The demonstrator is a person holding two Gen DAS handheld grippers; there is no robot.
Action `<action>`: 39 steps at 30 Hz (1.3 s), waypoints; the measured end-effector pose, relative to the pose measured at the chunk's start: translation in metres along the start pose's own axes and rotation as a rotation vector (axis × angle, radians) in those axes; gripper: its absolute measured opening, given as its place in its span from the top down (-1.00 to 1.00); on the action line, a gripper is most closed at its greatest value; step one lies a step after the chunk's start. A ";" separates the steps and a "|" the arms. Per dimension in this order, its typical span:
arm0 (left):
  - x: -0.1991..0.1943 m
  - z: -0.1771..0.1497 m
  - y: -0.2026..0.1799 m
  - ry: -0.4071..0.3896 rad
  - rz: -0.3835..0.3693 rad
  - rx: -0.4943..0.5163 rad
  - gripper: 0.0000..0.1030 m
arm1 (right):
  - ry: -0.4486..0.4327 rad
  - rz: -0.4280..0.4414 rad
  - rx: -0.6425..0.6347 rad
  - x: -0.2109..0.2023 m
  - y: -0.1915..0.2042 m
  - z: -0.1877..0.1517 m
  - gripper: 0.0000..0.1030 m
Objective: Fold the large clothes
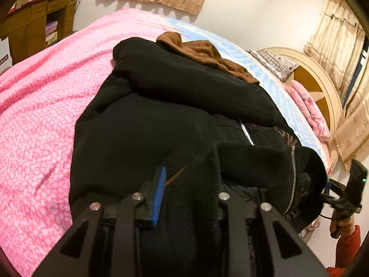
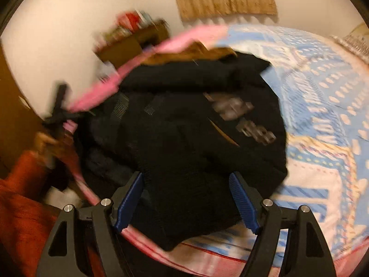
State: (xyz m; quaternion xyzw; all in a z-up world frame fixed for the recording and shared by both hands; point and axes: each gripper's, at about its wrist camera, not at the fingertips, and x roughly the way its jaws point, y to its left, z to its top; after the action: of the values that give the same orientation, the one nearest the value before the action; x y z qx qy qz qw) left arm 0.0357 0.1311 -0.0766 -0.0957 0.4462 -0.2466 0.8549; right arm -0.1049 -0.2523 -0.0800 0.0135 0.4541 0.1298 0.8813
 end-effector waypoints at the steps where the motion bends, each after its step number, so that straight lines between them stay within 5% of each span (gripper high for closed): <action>1: -0.004 -0.001 -0.001 -0.007 -0.011 -0.003 0.55 | 0.028 -0.030 0.010 0.007 -0.001 -0.002 -0.48; 2: -0.011 0.000 -0.001 -0.020 -0.036 -0.014 0.60 | 0.044 -0.046 0.023 0.011 -0.003 -0.002 -0.20; 3: -0.017 0.002 -0.001 -0.028 -0.053 -0.021 0.62 | 0.054 -0.043 0.047 0.011 -0.008 0.000 0.29; 6: -0.036 0.015 -0.005 -0.065 -0.102 -0.006 0.66 | -0.028 0.061 0.179 -0.009 -0.032 0.017 0.59; 8: -0.040 0.028 -0.008 -0.075 -0.106 0.010 0.66 | -0.074 0.082 0.206 -0.017 -0.046 0.038 0.61; 11: -0.030 0.058 -0.005 -0.078 -0.102 0.008 0.66 | -0.098 -0.008 0.189 -0.006 -0.054 0.068 0.62; 19: 0.027 0.122 0.046 0.025 -0.152 -0.171 0.42 | -0.040 -0.034 0.383 0.101 -0.097 0.115 0.61; 21: 0.003 0.124 0.041 0.001 -0.196 -0.092 0.15 | -0.049 -0.027 0.383 0.097 -0.094 0.115 0.61; 23: -0.021 0.121 0.034 -0.046 -0.134 0.024 -0.66 | -0.045 -0.018 0.375 0.095 -0.093 0.113 0.61; 25: -0.040 0.115 0.028 -0.097 -0.051 0.118 -1.00 | -0.051 -0.003 0.385 0.096 -0.095 0.112 0.61; 29: -0.051 0.113 0.050 -0.084 -0.001 0.106 -1.00 | -0.044 -0.002 0.387 0.097 -0.095 0.113 0.60; 32: -0.058 0.107 0.069 -0.077 -0.062 0.077 -1.00 | -0.039 0.006 0.387 0.098 -0.097 0.115 0.59; 36: -0.043 0.081 0.039 -0.005 -0.135 0.251 -1.00 | -0.040 0.045 0.416 0.098 -0.106 0.115 0.54; 39: -0.013 0.067 0.006 0.045 -0.070 0.429 -1.00 | -0.038 0.061 0.427 0.098 -0.108 0.114 0.52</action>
State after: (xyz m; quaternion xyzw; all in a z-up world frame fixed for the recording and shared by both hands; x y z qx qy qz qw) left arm 0.0855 0.1390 -0.0306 0.0787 0.3988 -0.3677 0.8364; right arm 0.0649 -0.3226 -0.1063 0.2160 0.4538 0.0571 0.8626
